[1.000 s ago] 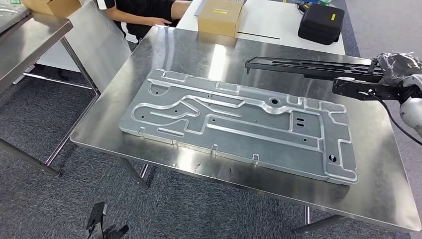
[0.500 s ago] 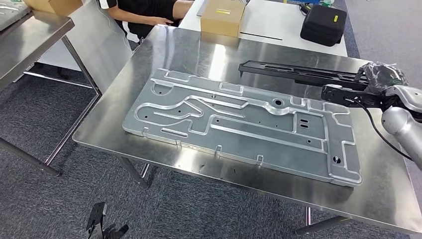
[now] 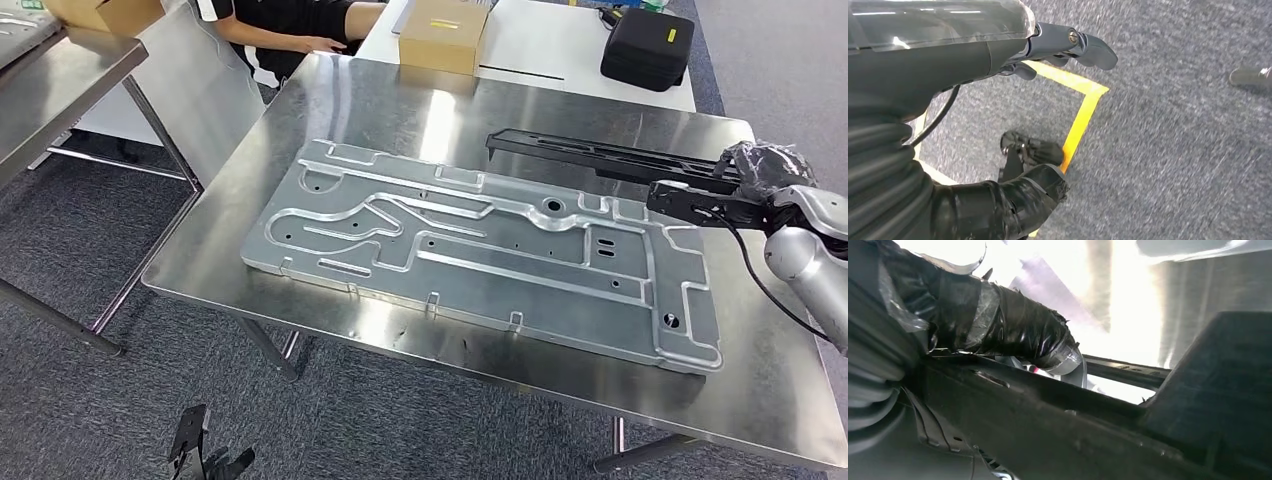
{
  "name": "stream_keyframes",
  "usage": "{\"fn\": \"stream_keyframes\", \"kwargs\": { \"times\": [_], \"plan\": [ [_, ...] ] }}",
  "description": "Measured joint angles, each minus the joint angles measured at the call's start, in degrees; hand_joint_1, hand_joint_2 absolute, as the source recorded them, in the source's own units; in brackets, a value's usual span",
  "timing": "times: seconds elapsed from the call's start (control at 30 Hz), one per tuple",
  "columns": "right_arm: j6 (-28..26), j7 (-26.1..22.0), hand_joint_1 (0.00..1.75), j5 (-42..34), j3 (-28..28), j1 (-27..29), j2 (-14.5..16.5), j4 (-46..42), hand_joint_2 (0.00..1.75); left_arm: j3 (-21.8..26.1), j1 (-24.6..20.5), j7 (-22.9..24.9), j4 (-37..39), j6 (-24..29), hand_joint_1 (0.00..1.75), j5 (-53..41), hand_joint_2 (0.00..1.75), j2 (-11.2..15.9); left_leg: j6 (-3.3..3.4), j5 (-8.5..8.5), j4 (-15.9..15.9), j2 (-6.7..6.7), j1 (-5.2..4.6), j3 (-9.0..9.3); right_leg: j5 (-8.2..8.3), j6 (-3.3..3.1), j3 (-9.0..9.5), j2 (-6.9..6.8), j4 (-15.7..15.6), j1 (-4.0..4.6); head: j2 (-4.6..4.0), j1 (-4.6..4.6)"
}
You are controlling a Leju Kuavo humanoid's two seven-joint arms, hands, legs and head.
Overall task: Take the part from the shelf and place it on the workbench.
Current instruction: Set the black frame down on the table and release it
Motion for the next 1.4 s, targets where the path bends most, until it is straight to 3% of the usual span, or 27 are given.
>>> {"fn": "stream_keyframes", "kwargs": {
  "times": [0.07, 0.13, 0.17, 0.2, 0.23, 0.33, 0.4, 0.47, 0.53, 0.6, 0.67, 0.73, 0.77, 0.8, 0.87, 0.9, 0.97, 1.03, 1.1, 1.17, 1.2, 1.23, 1.27, 1.33, 1.4],
  "plan": [
    [-0.01, -0.01, 1.75, 0.03, -0.15, 0.0, 0.03, 0.01, 1.75, 0.01, -0.02, -0.01, 0.0, -0.03, 0.0, 0.0, 1.75, -0.03, -0.55, -2.42, 3.74, 0.03, 0.07, -1.56, 0.21, -0.66, 0.32, -0.07, -0.44, -0.25, 0.0, -0.04],
    [-0.02, -0.02, 1.75, 0.05, -0.33, 0.02, 0.16, 0.03, 1.75, 0.01, -0.02, -0.02, 0.0, -0.06, 0.0, 0.05, 1.75, -0.06, -0.9, -6.08, 11.38, 0.04, 0.26, -5.06, 0.17, -0.98, 0.35, -0.09, -0.4, -0.1, 0.0, -0.06],
    [-0.02, -0.02, 1.75, 0.11, -0.42, 0.08, 0.22, 0.05, 1.75, 0.01, -0.01, -0.07, 0.0, -0.05, 0.0, 0.21, 1.75, -0.06, -1.0, -7.22, 14.73, 0.04, 0.32, -6.72, 0.13, -1.02, 0.34, -0.07, -0.32, -0.05, 0.0, -0.06],
    [-0.01, -0.04, 1.75, 0.19, -0.52, 0.2, 0.26, 0.07, 1.75, 0.02, 0.01, -0.15, 0.0, -0.09, 0.0, 0.39, 1.75, -0.06, -1.04, -7.33, 16.37, 0.05, 0.37, -7.63, 0.07, -1.05, 0.34, -0.05, -0.21, -0.02, 0.0, -0.05],
    [-0.01, -0.09, 1.75, 0.3, -0.65, 0.39, 0.26, 0.09, 1.75, 0.04, 0.02, -0.26, 0.0, -0.17, 0.0, 0.61, 1.75, -0.06, -1.03, -6.3, 15.64, 0.05, 0.4, -7.38, -0.02, -1.04, 0.34, -0.02, -0.07, -0.02, 0.0, -0.06],
    [0.01, -0.47, 1.75, 0.77, -1.41, 1.25, 0.26, 0.1, 1.75, 0.07, 0.01, -0.49, 0.0, -0.59, 0.0, 0.86, 1.75, -0.06, -0.73, -0.94, 4.71, 0.03, 0.44, -2.23, -0.53, -0.61, 0.23, 0.07, 0.65, 0.02, 0.0, -0.06],
    [0.04, -0.82, 1.75, 1.17, -2.14, 1.88, 0.28, 0.11, 1.75, 0.07, 0.02, -0.5, 0.0, -0.95, 0.0, 0.84, 1.75, -0.07, -0.35, 0.14, 0.74, -0.02, 0.33, -0.37, -0.66, -0.13, -0.06, 0.15, 0.99, 0.17, 0.0, -0.02],
    [0.06, -1.0, 1.75, 1.39, -2.72, 2.63, 0.31, 0.12, 1.75, 0.1, 0.05, -0.5, 0.0, -1.4, 0.0, 0.84, 1.75, -0.07, 0.19, 0.28, 0.42, -0.02, 0.19, -0.33, -0.52, 0.41, -0.18, 0.21, 0.9, 0.17, 0.0, 0.01],
    [0.05, -1.02, 1.75, 1.49, -3.17, 3.46, 0.32, 0.12, 1.75, 0.16, -0.01, -0.5, 0.0, -1.86, 0.0, 0.83, 1.75, -0.08, 0.9, 0.63, -0.08, 0.03, 0.29, -0.17, -1.43, 0.95, -0.57, 0.17, 1.9, -0.01, 0.0, 0.02],
    [0.06, -1.02, 1.75, 1.92, -3.61, 4.15, 0.47, 0.13, 1.75, 0.24, -0.08, -0.5, 0.0, -2.28, 0.0, 0.73, 1.75, -0.08, 1.4, 0.9, -0.45, 0.06, 0.41, -0.06, -4.42, 1.43, -2.67, 0.11, 6.69, -0.18, 0.0, 0.04],
    [0.09, -0.96, 1.75, 2.93, -3.89, 4.86, 1.11, 0.25, 1.75, 0.3, -0.07, -0.5, 0.0, -2.76, 0.0, 0.61, 1.75, -0.07, 1.52, 0.92, -0.47, 0.09, 0.33, -0.11, -7.67, 1.77, -6.13, 0.09, 14.08, -0.3, 0.0, 0.05],
    [0.13, -0.89, 1.75, 4.29, -4.01, 5.66, 2.12, 0.55, 1.75, 0.34, -0.1, -0.49, 0.0, -3.26, 0.0, 0.54, 1.75, -0.05, 1.53, 0.9, -0.44, 0.11, 0.27, -0.1, -7.59, 1.83, -7.45, 0.05, 16.63, -0.46, 0.0, 0.05],
    [0.15, -0.9, 1.75, 4.9, -4.04, 5.91, 2.56, 0.71, 1.75, 0.35, -0.13, -0.49, 0.0, -3.46, 0.0, 0.53, 1.75, -0.05, 1.52, 0.89, -0.41, 0.11, 0.26, -0.07, -5.97, 1.75, -6.44, 0.02, 14.48, -0.51, 0.0, 0.05],
    [0.19, -0.92, 1.75, 5.41, -4.1, 6.03, 2.93, 0.85, 1.75, 0.36, -0.15, -0.48, 0.0, -3.66, 0.0, 0.52, 1.75, -0.05, 1.47, 0.86, -0.38, 0.1, 0.26, -0.02, -3.77, 1.6, -4.5, -0.03, 10.54, -0.53, 0.0, 0.05],
    [0.31, -0.95, 1.75, 6.1, -4.37, 5.93, 3.49, 1.06, 1.75, 0.36, -0.19, -0.46, 0.0, -3.86, 0.0, 0.56, 1.75, -0.06, 1.19, 0.84, -0.29, 0.03, 0.15, -0.1, -1.07, 1.16, -0.84, -0.07, 3.22, -0.27, 0.0, 0.04],
    [0.4, -0.96, 1.75, 6.37, -4.62, 5.83, 3.74, 1.15, 1.75, 0.36, -0.2, -0.43, 0.0, -3.9, 0.0, 0.58, 1.75, -0.06, 0.96, 0.88, -0.27, -0.01, 0.1, -0.2, -0.65, 0.96, 0.04, -0.08, 1.29, -0.09, 0.0, 0.03],
    [0.62, -1.01, 1.75, 6.91, -5.18, 5.7, 4.1, 1.36, 1.75, 0.37, -0.16, -0.33, 0.0, -3.91, 0.0, 0.65, 1.75, -0.06, 0.4, 0.98, -0.32, -0.05, 0.06, -0.35, -0.7, 0.59, 0.14, -0.04, 0.54, 0.21, 0.0, 0.01],
    [0.73, -1.1, 0.87, 7.43, -5.63, 5.67, 4.3, 1.5, 0.87, 0.38, -0.13, -0.21, 0.0, -3.9, 0.0, 0.69, 1.75, -0.03, -0.17, 0.31, 0.25, -0.02, 0.07, -0.62, -0.43, -0.05, 0.44, -0.11, 0.04, -0.06, 0.0, 0.0],
    [0.75, -1.25, 0.0, 7.77, -6.13, 5.62, 4.49, 1.55, 0.0, 0.38, -0.18, -0.19, 0.0, -3.9, 0.0, 0.65, 1.75, 0.01, -0.67, -2.43, 4.63, 0.02, 0.12, -2.47, -0.14, -0.74, 0.75, -0.17, -0.46, -0.32, 0.0, -0.05],
    [0.77, -1.45, 0.0, 8.01, -6.64, 5.64, 4.64, 1.56, 0.0, 0.38, -0.16, -0.4, 0.0, -3.92, 0.0, 0.46, 1.75, 0.02, -0.94, -6.0, 12.46, 0.03, 0.27, -6.0, -0.13, -1.02, 0.75, -0.13, -0.45, -0.2, 0.0, -0.08],
    [0.78, -1.54, 0.0, 8.16, -6.85, 5.75, 4.69, 1.56, 0.0, 0.38, -0.12, -0.53, 0.0, -3.92, 0.0, 0.42, 1.75, 0.02, -1.0, -6.84, 15.34, 0.04, 0.33, -7.41, -0.15, -1.04, 0.75, -0.1, -0.4, -0.14, 0.0, -0.08],
    [0.78, -1.62, 0.0, 8.31, -7.05, 5.88, 4.72, 1.56, 0.0, 0.38, -0.08, -0.63, 0.0, -3.92, 0.0, 0.46, 1.75, 0.03, -1.02, -6.65, 16.34, 0.04, 0.36, -7.95, -0.19, -1.05, 0.75, -0.06, -0.31, -0.1, 0.0, -0.07],
    [0.79, -1.69, 0.0, 8.43, -7.26, 6.02, 4.72, 1.56, 0.0, 0.38, -0.07, -0.69, 0.0, -3.92, 0.0, 0.55, 1.75, 0.03, -0.97, -5.37, 14.91, 0.04, 0.38, -7.29, -0.25, -1.03, 0.75, 0.0, -0.19, -0.09, 0.0, -0.08],
    [0.79, -1.82, 0.0, 8.59, -7.78, 6.18, 4.72, 1.55, 0.0, 0.38, -0.08, -0.77, 0.0, -3.92, 0.0, 0.74, 1.75, 0.04, -0.74, -1.72, 7.26, 0.02, 0.38, -3.49, -0.5, -0.84, 0.72, 0.12, 0.18, -0.08, 0.0, -0.07],
    [0.79, -1.9, 0.0, 8.65, -8.27, 6.19, 4.68, 1.55, 0.0, 0.38, -0.08, -0.84, 0.0, -3.92, 0.0, 0.86, 1.75, 0.07, -0.37, 0.12, 1.29, -0.02, 0.32, -0.49, -0.73, -0.4, 0.51, 0.26, 0.6, 0.09, 0.0, -0.04]
  ]
}}
